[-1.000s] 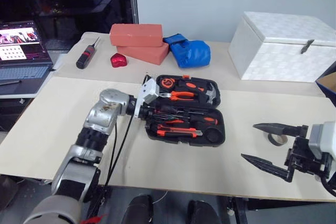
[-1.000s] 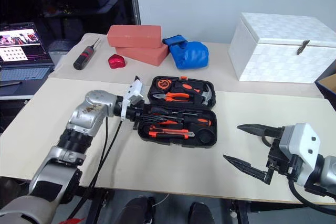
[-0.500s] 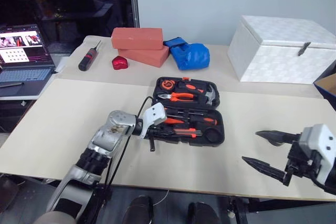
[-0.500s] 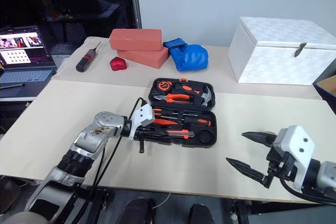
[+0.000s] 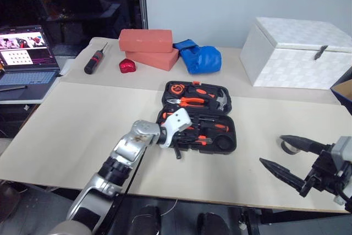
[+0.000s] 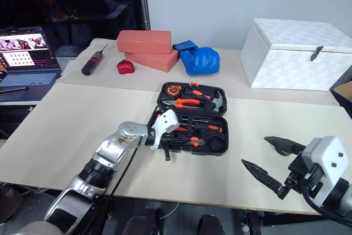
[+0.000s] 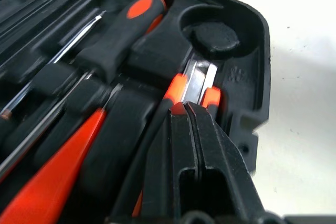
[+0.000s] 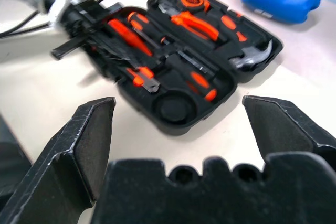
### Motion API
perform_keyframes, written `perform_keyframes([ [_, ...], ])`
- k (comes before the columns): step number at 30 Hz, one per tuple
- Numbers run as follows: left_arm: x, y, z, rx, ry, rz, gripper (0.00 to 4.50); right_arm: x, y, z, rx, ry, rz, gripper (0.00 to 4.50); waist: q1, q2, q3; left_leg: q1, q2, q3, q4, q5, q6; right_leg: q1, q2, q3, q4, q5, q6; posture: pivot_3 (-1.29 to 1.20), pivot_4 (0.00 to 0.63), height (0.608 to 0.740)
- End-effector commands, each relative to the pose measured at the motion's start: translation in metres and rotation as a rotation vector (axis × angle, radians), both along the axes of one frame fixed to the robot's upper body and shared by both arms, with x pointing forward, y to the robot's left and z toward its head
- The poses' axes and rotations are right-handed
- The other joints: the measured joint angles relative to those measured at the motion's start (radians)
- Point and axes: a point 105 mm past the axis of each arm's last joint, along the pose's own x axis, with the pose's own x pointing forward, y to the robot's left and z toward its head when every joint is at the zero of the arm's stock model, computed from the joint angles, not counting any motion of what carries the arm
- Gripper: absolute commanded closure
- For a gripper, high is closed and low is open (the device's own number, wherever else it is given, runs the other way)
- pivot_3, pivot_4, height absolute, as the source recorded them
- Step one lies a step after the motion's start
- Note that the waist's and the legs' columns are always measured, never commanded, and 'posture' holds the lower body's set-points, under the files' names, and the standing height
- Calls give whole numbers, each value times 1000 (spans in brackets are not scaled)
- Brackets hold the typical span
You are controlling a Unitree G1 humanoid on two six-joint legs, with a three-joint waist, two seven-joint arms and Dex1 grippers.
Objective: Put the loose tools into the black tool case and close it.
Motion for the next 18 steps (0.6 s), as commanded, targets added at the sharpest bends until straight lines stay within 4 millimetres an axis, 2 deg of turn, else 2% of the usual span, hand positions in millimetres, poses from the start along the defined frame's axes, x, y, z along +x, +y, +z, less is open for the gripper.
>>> perform_keyframes([
  [1,4,14,-32,127,48,69,4461,-6,2,9,-50,-32,52,0,-3,0,-1,0,0,0,0,0,0,0,0,0,0,0,0,0,150,740],
  [3,3,8,-30,112,32,57,4461,-9,-3,10,-55,-30,60,0,-5,2,-3,0,1,-1,0,0,0,0,0,0,-1,0,0,0,150,740],
  [5,3,0,-2,-53,-12,31,4461,-5,-9,10,-71,-32,44,0,-5,5,-5,0,0,-2,0,0,0,0,0,0,-1,0,0,0,150,740],
  [7,1,0,32,-267,-27,9,4461,3,-16,9,-100,-51,7,0,-10,6,-5,-1,1,-3,-1,0,0,-1,0,0,-3,0,0,0,150,740],
  [8,-1,2,43,-341,-17,7,4461,7,-19,9,-114,-66,-13,0,-13,6,-5,-3,1,-3,-2,0,0,-2,0,0,-4,0,0,0,150,740],
  [12,-24,12,56,-437,15,-123,4461,29,-42,-5,-123,22,-163,0,-30,6,-4,-5,0,-2,-3,0,0,-5,-1,0,-6,0,0,0,150,740],
  [13,-31,16,65,-472,22,-166,4223,40,-50,-12,-144,52,-219,0,-31,6,-4,-5,0,-2,-3,0,0,-5,-1,0,-6,0,-1,0,150,740],
  [15,-45,22,77,-477,-1,-270,3717,65,-81,-25,-330,95,-401,0,-37,6,-4,-5,-1,-1,-3,0,0,-5,-1,1,-5,1,-1,0,150,740],
  [16,-49,23,80,-470,-16,-299,3410,71,-90,-28,-390,109,-452,0,-39,7,-4,-5,-1,0,-3,-1,1,-5,-1,2,-6,1,-1,0,150,740],
  [17,-52,23,82,-455,-24,-324,2908,79,-88,-31,-360,149,-428,0,-37,7,-4,-9,-2,1,-4,0,2,-6,-2,2,-5,2,-2,0,150,740],
  [18,-56,22,85,-446,-32,-343,2602,87,-86,-33,-326,184,-405,0,-36,6,-4,-11,-4,1,-4,2,5,-10,-2,2,-4,5,-9,0,150,740],
])
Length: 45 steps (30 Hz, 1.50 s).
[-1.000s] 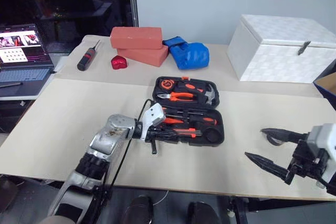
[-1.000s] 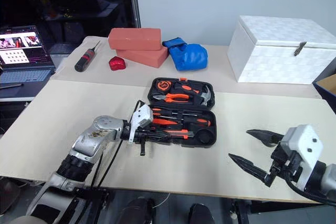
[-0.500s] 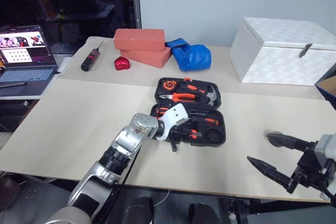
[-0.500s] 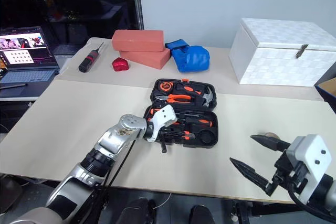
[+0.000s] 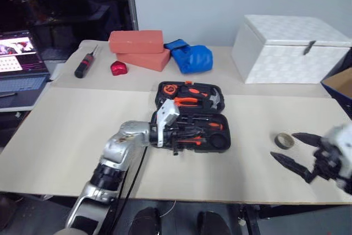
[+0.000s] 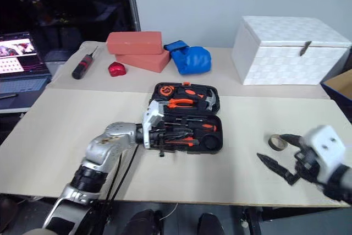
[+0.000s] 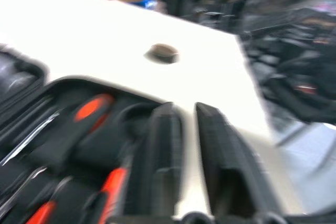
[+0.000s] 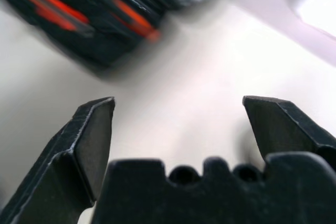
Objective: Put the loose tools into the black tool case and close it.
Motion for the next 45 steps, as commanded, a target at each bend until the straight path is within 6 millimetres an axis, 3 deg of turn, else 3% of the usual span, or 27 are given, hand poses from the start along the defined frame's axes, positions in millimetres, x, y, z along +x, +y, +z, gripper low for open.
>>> perform_keyframes([
  [1,-18,-4,22,-15,-84,-106,2275,22,-7,-6,33,76,-37,0,6,0,0,-2,0,1,0,1,2,-5,0,0,1,1,-2,0,150,740],
  [4,-22,-8,30,-16,-131,-116,1168,42,-12,-11,38,119,-80,694,14,-1,1,-6,-3,-1,0,4,6,-7,2,1,6,-2,0,0,150,740],
  [5,-22,-10,34,-21,-151,-109,695,48,-13,-16,43,146,-84,1115,16,0,1,-6,-3,-1,0,4,6,-7,3,1,6,-2,0,0,150,740],
  [11,-18,-10,37,-16,-184,-56,695,54,-16,-26,55,245,-112,1115,21,-1,1,-7,-4,-1,0,4,6,-6,3,1,6,-2,2,0,150,740],
  [13,-18,-9,34,-11,-174,-39,636,55,-16,-26,53,250,-116,1630,20,-1,1,-7,-3,-1,0,4,6,-6,3,1,6,-1,3,0,150,740],
  [22,-16,-1,31,-4,-165,-4,636,52,-18,-24,51,227,-147,1630,16,-1,1,-7,-3,0,1,4,6,-7,3,1,7,-2,3,0,150,740],
  [26,-16,3,29,4,-161,5,636,52,-22,-33,51,256,-180,1630,16,-1,1,-7,-3,0,1,4,6,-7,3,1,7,-1,3,0,150,740],
  [29,-17,5,27,11,-162,5,636,52,-25,-41,45,290,-204,2371,15,-1,1,-7,-3,0,1,4,6,-7,3,1,7,-1,3,0,150,740],
  [35,-14,10,20,41,-155,4,636,58,-21,-40,34,290,-193,4444,9,-1,1,-7,-3,0,1,4,6,-7,3,1,7,-1,2,0,150,740],
  [37,-15,15,18,48,-154,5,636,58,-19,-35,24,277,-170,4478,8,-1,1,-7,-2,0,1,4,6,-7,3,1,7,-1,2,0,150,740],
  [40,-16,21,20,56,-157,7,636,58,0,-16,55,222,-63,4478,7,-1,1,-7,-2,0,1,4,6,-7,3,1,7,0,3,0,150,740],
  [45,-15,38,18,88,-142,33,636,38,94,24,54,189,379,4478,3,0,2,-6,0,0,1,4,6,-8,4,1,7,0,6,0,150,740],
])
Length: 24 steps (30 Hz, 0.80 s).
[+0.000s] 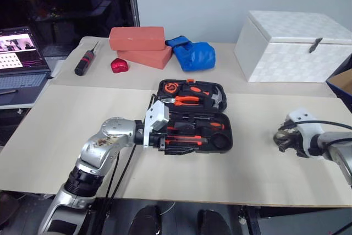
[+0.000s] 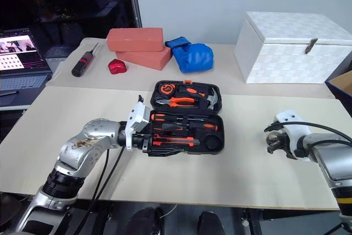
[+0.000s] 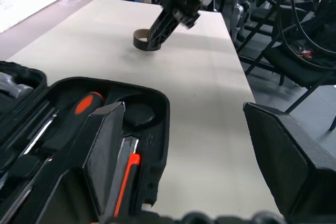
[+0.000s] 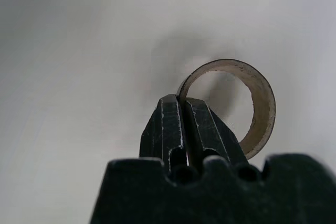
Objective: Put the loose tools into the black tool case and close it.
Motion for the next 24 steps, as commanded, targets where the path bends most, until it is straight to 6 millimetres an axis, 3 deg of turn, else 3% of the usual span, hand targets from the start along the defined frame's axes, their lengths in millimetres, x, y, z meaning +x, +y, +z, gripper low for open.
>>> perform_keyframes([
  [1,-4,14,8,-3,-26,-1,636,-16,72,41,24,-65,330,4478,-6,0,1,0,1,0,0,0,0,0,1,0,0,-2,2,0,150,740],
  [4,-4,21,3,24,-19,11,636,-21,100,35,-39,-23,454,4478,-7,0,2,2,2,-1,0,0,0,1,1,-1,0,-5,0,0,150,740],
  [7,-4,24,2,32,-17,25,636,-17,115,24,-71,11,501,4478,-1,-2,2,2,3,-1,0,-1,-3,-2,1,-2,-1,-5,-1,0,150,740],
  [17,-1,26,5,11,-41,103,636,-8,111,-12,-202,155,541,4478,2,-2,3,-1,1,2,0,0,0,-2,-2,-1,0,0,-7,0,150,740],
  [23,0,24,4,-3,-45,125,636,-6,113,-20,-197,183,569,4478,4,-2,3,0,2,2,0,0,-1,-1,0,-2,0,0,-8,0,150,740],
  [24,1,24,4,-3,-47,132,636,-6,114,-22,-193,186,578,4137,3,-2,3,0,1,2,0,0,-1,-1,0,-2,0,0,-8,0,150,740],
])
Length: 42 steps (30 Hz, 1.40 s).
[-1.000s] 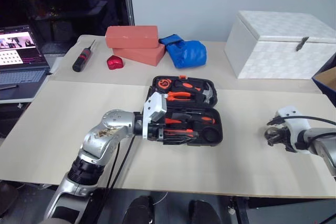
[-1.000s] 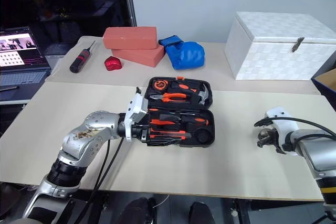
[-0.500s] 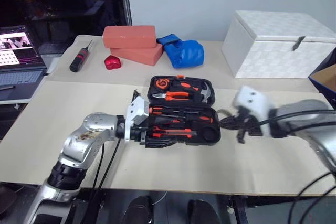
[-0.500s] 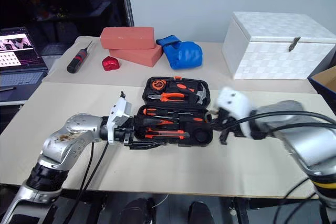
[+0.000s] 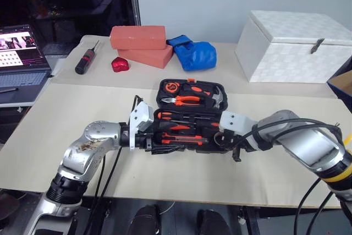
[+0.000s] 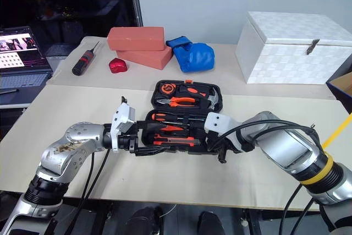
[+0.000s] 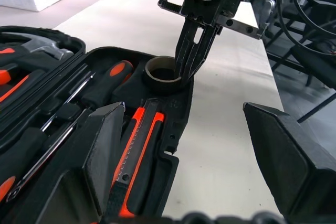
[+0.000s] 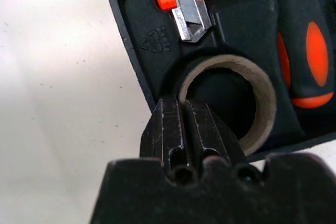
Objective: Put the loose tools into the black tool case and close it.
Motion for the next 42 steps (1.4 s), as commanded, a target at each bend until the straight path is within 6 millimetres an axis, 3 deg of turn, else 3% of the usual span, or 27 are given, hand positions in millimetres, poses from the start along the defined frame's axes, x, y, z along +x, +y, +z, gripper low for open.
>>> perform_keyframes([
  [1,-2,-1,12,-27,-58,6,636,-2,1,-7,-6,34,25,3775,0,0,0,0,0,0,0,0,0,0,0,0,0,0,0,0,150,740],
  [8,8,5,9,-49,-36,77,636,-6,8,13,103,21,38,1533,0,0,0,0,0,0,0,0,0,0,0,0,1,2,4,0,150,740],
  [14,36,16,11,-101,-13,249,636,-20,7,39,291,-5,17,1533,1,-1,0,0,0,-1,0,0,0,0,0,-1,1,2,5,0,150,740],
  [20,67,34,21,-148,-33,457,636,-18,6,58,472,-127,-80,1533,0,-2,1,1,0,-2,1,1,-2,1,1,0,1,3,4,0,150,740],
  [26,91,41,16,-118,70,589,636,24,-8,71,574,-326,-352,1533,-1,-3,2,1,0,-1,1,1,-2,1,1,0,2,5,5,0,150,740],
  [31,133,47,18,-92,140,783,636,69,-22,72,586,-422,-636,1533,-1,-3,2,1,-1,-2,1,3,-3,0,1,-1,4,6,5,0,150,740],
  [33,150,47,20,-59,174,840,636,87,-33,67,506,-494,-738,1533,0,-3,2,1,-2,1,1,3,-3,1,1,-1,5,5,6,0,150,740],
  [37,170,38,18,-39,286,851,636,106,-40,60,565,-405,-904,1533,-3,-5,3,-1,-2,5,1,3,-2,0,1,-1,5,5,7,0,150,740],
  [42,182,19,9,-26,343,844,636,127,-41,45,598,-311,-982,1533,-11,-5,3,-3,-3,6,-2,3,-2,-2,1,-1,4,5,7,0,150,740],
])
